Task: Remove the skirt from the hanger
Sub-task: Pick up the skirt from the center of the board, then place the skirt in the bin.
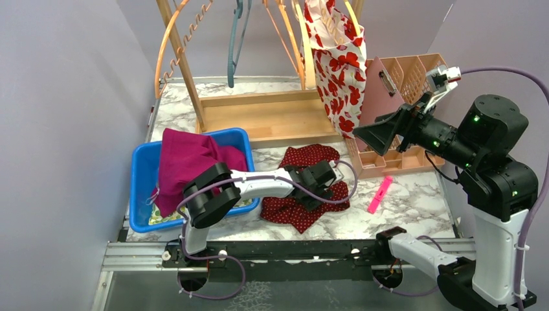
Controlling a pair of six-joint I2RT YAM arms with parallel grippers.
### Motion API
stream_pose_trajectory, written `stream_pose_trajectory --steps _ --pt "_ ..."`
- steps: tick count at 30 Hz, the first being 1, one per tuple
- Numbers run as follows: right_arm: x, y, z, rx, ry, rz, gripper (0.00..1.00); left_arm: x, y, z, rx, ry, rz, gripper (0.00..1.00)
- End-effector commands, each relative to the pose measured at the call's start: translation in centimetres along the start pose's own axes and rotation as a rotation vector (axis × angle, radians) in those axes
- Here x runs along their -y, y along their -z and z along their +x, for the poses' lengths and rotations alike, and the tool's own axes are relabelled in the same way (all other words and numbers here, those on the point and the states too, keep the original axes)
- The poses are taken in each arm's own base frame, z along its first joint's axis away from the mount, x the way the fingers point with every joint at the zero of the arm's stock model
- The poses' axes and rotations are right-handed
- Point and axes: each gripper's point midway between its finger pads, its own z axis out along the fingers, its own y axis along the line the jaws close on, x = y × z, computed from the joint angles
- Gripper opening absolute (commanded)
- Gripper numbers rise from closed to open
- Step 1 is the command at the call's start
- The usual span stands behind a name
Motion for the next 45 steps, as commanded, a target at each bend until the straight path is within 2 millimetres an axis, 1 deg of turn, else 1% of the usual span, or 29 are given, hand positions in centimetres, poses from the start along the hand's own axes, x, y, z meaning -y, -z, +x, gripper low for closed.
stream_pose_trajectory --steps 1,3,6,9,10,14,16,19,23,26,27,29,33,34,35,37,40,43,45 --pt "0.3 0.4 -0.3 0.012 0.017 0.026 1.00 -1.9 -1.3 4.1 -0.090 -0.006 -0.105 0.60" --pt "0.3 0.2 -0.3 0.009 0.018 0.022 1.00 -2.5 -0.3 4.0 -0.073 0.011 -0.140 0.43" --pt "0.5 -0.1 -0.2 0.008 0.021 0.020 1.00 -3.3 1.8 3.0 -0.029 0.031 -0.174 0.24" --pt "0.6 -0.5 -0.3 0.011 0.024 0.014 1.00 -4.3 4.7 1.6 0.023 0.070 -0.222 0.01" --pt "0.6 -0.6 -0.4 0.011 0.027 0.010 1.00 -4.7 5.8 1.1 0.041 0.086 -0.241 0.00" --pt "0.8 -1.1 -0.3 0.004 0.031 0.004 1.00 -6.3 11.5 -1.4 0.155 0.159 -0.296 0.00" --pt "0.8 -1.4 -0.1 -0.002 0.031 -0.002 1.00 -7.2 14.2 -2.0 0.187 0.205 -0.322 0.00" --pt "0.9 -2.0 0.1 -0.007 0.029 -0.017 1.00 -9.7 18.0 -2.4 0.229 0.365 -0.361 0.00" --pt "1.0 -2.9 0.1 -0.017 0.020 -0.037 1.00 -13.6 22.9 -2.8 0.361 0.595 -0.381 0.00" --pt "0.9 -3.4 -0.2 -0.018 0.016 -0.050 1.00 -16.4 26.8 -2.4 0.448 0.724 -0.443 0.00" --pt "0.9 -3.6 -0.2 -0.018 0.015 -0.052 1.00 -17.2 27.9 -2.0 0.468 0.761 -0.472 0.00" --pt "1.0 -3.9 -0.3 -0.017 0.014 -0.053 1.00 -19.1 29.2 -0.8 0.485 0.838 -0.527 0.00" --pt "1.1 -4.4 -0.4 -0.021 0.007 -0.060 1.00 -23.8 30.0 3.8 0.422 1.078 -0.630 0.00" --pt "1.1 -4.5 -0.5 -0.022 0.004 -0.060 1.00 -24.8 30.6 5.2 0.412 1.165 -0.673 0.00" --pt "1.2 -4.6 -0.5 -0.021 0.000 -0.059 1.00 -25.5 31.4 6.0 0.429 1.231 -0.704 0.00" --pt "1.3 -4.7 -0.5 -0.021 -0.006 -0.055 1.00 -26.4 32.6 7.3 0.478 1.348 -0.748 0.00" --pt "1.3 -4.8 -0.5 -0.021 -0.013 -0.052 1.00 -26.8 33.9 9.7 0.512 1.496 -0.820 0.00" --pt "1.3 -4.7 -0.8 -0.017 -0.013 -0.044 1.00 -26.8 35.9 13.2 0.504 1.629 -0.953 0.00" --pt "1.3 -4.7 -0.9 -0.014 -0.009 -0.043 1.00 -26.6 37.0 15.2 0.489 1.684 -1.040 0.00"
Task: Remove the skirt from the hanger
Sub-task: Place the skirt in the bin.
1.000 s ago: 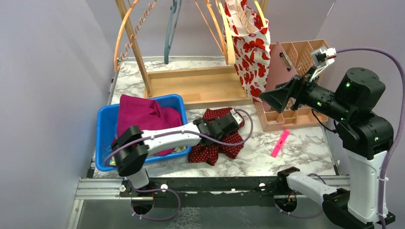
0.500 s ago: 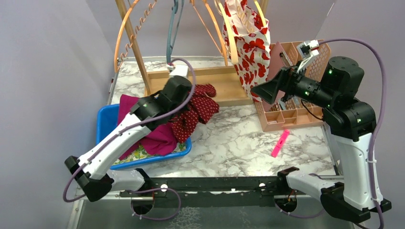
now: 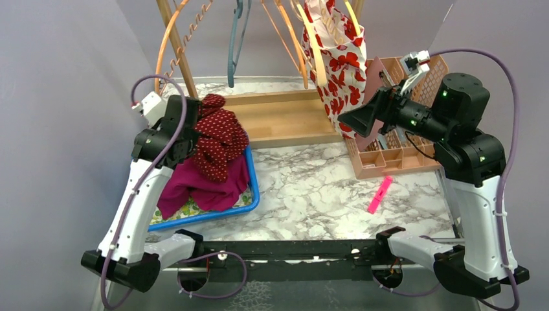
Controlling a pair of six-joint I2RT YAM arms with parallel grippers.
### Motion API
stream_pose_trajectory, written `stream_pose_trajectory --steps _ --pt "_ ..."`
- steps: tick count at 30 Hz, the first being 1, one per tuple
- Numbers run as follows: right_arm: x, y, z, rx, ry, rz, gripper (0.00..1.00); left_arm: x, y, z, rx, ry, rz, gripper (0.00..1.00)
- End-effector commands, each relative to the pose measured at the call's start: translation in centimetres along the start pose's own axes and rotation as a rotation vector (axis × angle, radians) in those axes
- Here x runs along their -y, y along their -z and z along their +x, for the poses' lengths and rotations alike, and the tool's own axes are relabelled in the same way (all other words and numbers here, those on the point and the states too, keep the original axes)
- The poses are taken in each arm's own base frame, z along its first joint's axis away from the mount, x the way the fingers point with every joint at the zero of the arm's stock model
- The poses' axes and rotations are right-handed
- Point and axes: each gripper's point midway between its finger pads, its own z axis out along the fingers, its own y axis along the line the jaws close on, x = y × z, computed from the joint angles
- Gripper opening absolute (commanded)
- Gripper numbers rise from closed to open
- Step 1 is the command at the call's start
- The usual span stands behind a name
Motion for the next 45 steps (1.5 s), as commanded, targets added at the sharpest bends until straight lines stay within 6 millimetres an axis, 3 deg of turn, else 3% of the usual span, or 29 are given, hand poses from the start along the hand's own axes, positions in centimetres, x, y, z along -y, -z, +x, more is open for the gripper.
stream_pose_trajectory --steps 1,4,8,16,25,27,29,33,34,38,45 --pt "-0.5 0.1 -1.0 0.031 0.013 -0.018 1.00 -6.2 2.0 -2.3 0.120 0.193 -0.222 0.00" --pt "-0.5 -0.2 -1.0 0.021 0.015 -0.028 1.00 -8.3 2.5 -1.4 0.122 0.260 -0.287 0.00" --pt "-0.6 -0.5 -1.0 0.020 0.017 -0.043 1.00 -9.0 2.4 0.9 0.071 0.378 -0.272 0.00" --pt "-0.4 -0.1 -0.6 0.012 0.035 -0.027 1.00 -11.4 -0.6 5.8 -0.014 0.378 -0.419 0.00" --pt "-0.7 0.8 0.0 0.010 0.022 -0.023 1.00 -9.9 -5.3 11.1 -0.131 0.578 -0.386 0.00" --pt "-0.8 1.0 0.0 0.012 0.026 -0.022 1.00 -10.3 -6.4 12.3 -0.147 0.577 -0.406 0.00" --pt "-0.8 1.1 0.0 0.013 0.027 -0.021 1.00 -11.1 -6.6 12.8 -0.154 0.534 -0.444 0.00" --pt "-0.8 1.3 0.1 0.013 0.027 -0.021 1.00 -11.9 -5.7 11.8 -0.123 0.473 -0.454 0.00" --pt "-0.8 1.3 0.1 0.015 0.028 -0.021 1.00 -11.9 -5.3 11.4 -0.117 0.465 -0.437 0.05" --pt "-0.8 1.3 0.5 0.013 0.032 -0.027 1.00 -11.5 -3.1 9.2 -0.082 0.428 -0.345 0.51" --pt "-1.0 1.0 1.1 0.007 0.048 -0.061 1.00 -9.3 0.3 3.5 0.029 0.240 -0.142 0.93"
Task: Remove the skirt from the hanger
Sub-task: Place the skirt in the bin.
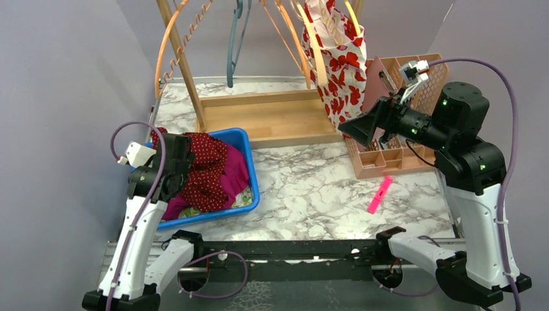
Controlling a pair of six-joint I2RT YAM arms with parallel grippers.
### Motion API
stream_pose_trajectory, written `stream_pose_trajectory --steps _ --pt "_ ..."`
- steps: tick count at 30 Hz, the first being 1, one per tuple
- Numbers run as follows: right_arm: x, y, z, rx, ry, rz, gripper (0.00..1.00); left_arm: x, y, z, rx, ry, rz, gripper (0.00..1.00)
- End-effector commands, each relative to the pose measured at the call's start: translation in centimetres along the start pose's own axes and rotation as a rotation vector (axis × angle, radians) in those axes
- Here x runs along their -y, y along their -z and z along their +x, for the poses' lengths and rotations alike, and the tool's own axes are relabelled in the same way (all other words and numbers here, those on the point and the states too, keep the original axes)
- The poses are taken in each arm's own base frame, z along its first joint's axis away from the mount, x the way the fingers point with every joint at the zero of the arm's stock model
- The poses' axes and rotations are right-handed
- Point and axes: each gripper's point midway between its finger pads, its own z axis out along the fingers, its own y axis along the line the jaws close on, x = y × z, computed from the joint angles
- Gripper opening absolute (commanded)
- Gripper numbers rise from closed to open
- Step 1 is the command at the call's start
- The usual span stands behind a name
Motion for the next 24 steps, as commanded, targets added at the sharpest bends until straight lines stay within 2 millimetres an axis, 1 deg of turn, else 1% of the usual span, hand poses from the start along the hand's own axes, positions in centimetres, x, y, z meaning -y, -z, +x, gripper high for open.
stream_pose_trajectory --steps 1,2,4,6,8,11,13,16,19,20,21,22,23,24 --pt "-0.6 0.1 -0.2 0.017 0.045 -0.044 1.00 2.5 2.6 -3.5 0.097 -0.231 0.137 0.96" --pt "-0.6 0.1 -0.2 0.019 0.048 -0.045 1.00 3.2 2.9 -4.1 0.116 -0.282 0.154 0.99" --pt "-0.5 0.1 -0.1 0.019 0.052 -0.045 1.00 5.2 3.1 -4.7 0.136 -0.402 0.202 0.99" --pt "-0.4 -0.1 0.1 0.015 0.051 -0.046 1.00 7.0 2.7 -4.9 0.139 -0.494 0.218 0.99" --pt "-0.5 0.0 0.1 0.012 0.051 -0.051 1.00 8.1 2.0 -5.4 0.161 -0.574 0.200 0.99" --pt "-0.7 0.2 0.0 0.013 0.050 -0.052 1.00 9.3 0.0 -5.3 0.203 -0.683 0.197 0.99" --pt "-0.9 0.4 -0.2 0.015 0.049 -0.051 1.00 9.1 -1.6 -4.7 0.212 -0.703 0.175 0.99" --pt "-1.2 0.8 -0.6 0.023 0.050 -0.049 1.00 7.5 -4.2 -2.6 0.174 -0.689 0.133 0.99" --pt "-1.4 1.3 -0.9 0.031 0.052 -0.041 1.00 5.9 -5.8 -1.0 0.135 -0.654 0.096 0.99" --pt "-1.5 1.4 -0.9 0.033 0.053 -0.041 1.00 5.4 -6.0 -0.6 0.120 -0.647 0.094 0.96" --pt "-1.5 1.5 -1.0 0.034 0.053 -0.039 1.00 5.0 -6.1 -0.2 0.105 -0.639 0.094 0.91" --pt "-1.5 1.5 -1.0 0.034 0.054 -0.038 1.00 4.6 -6.1 0.2 0.087 -0.628 0.091 0.82" --pt "-1.5 1.6 -0.9 0.034 0.056 -0.037 1.00 4.2 -5.8 0.3 0.073 -0.606 0.086 0.71" --pt "-1.5 1.6 -0.9 0.033 0.055 -0.037 1.00 3.8 -5.3 0.1 0.066 -0.583 0.077 0.55"
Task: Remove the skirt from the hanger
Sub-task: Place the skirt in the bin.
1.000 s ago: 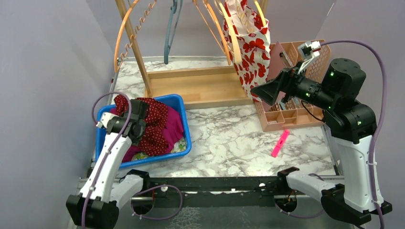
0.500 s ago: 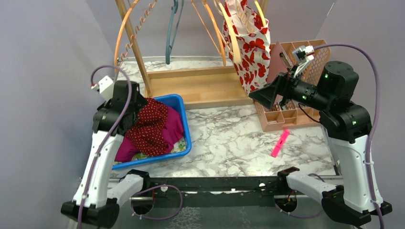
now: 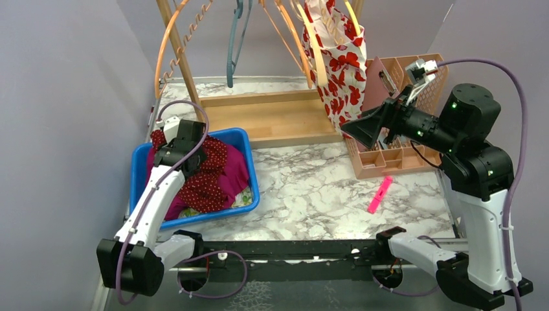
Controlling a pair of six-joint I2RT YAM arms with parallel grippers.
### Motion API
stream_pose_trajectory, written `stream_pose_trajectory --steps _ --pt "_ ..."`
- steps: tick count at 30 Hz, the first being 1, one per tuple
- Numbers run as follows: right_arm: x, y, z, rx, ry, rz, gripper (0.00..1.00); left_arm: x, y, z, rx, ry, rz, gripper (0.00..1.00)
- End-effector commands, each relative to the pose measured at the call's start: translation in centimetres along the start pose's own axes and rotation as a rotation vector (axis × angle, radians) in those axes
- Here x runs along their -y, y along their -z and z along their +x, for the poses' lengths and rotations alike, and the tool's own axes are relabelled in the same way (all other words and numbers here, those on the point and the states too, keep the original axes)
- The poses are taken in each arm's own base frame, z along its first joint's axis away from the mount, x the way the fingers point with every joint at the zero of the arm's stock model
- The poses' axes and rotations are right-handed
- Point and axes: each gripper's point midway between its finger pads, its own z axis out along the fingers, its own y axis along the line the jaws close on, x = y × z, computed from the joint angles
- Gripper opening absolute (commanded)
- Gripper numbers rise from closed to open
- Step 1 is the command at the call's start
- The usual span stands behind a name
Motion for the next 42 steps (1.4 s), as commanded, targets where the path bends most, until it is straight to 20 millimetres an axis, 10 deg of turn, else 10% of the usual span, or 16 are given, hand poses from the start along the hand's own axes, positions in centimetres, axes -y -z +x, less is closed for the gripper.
stream_pose_trajectory --steps 1,5,12,19,24,34,39,42 --pt "-0.6 0.8 -0.2 0.006 0.013 -0.004 1.00 -0.8 1.9 -0.5 0.008 0.142 0.011 0.36" --pt "-0.7 0.9 0.0 0.006 0.014 -0.017 1.00 -2.0 5.5 -1.8 0.027 0.245 0.034 0.07" --pt "-1.0 0.7 0.8 -0.007 0.015 -0.052 1.00 -3.9 12.4 -3.2 -0.019 0.494 0.079 0.00" --pt "-1.3 0.8 1.3 -0.026 0.026 -0.074 1.00 -5.4 15.0 -3.3 0.000 0.543 0.112 0.00" --pt "-1.3 0.9 1.6 -0.031 0.020 -0.072 1.00 -3.7 12.7 -1.2 -0.074 0.612 0.112 0.00" --pt "-1.3 1.2 0.8 -0.031 0.011 -0.051 1.00 5.5 5.0 -4.8 -0.038 0.600 0.261 0.00" --pt "-1.2 1.2 1.0 -0.025 -0.004 -0.039 1.00 5.0 2.1 -0.1 -0.191 0.599 0.198 0.00" --pt "-1.1 1.3 1.1 -0.024 -0.010 -0.036 1.00 3.6 3.0 -0.2 -0.160 0.588 0.197 0.40"
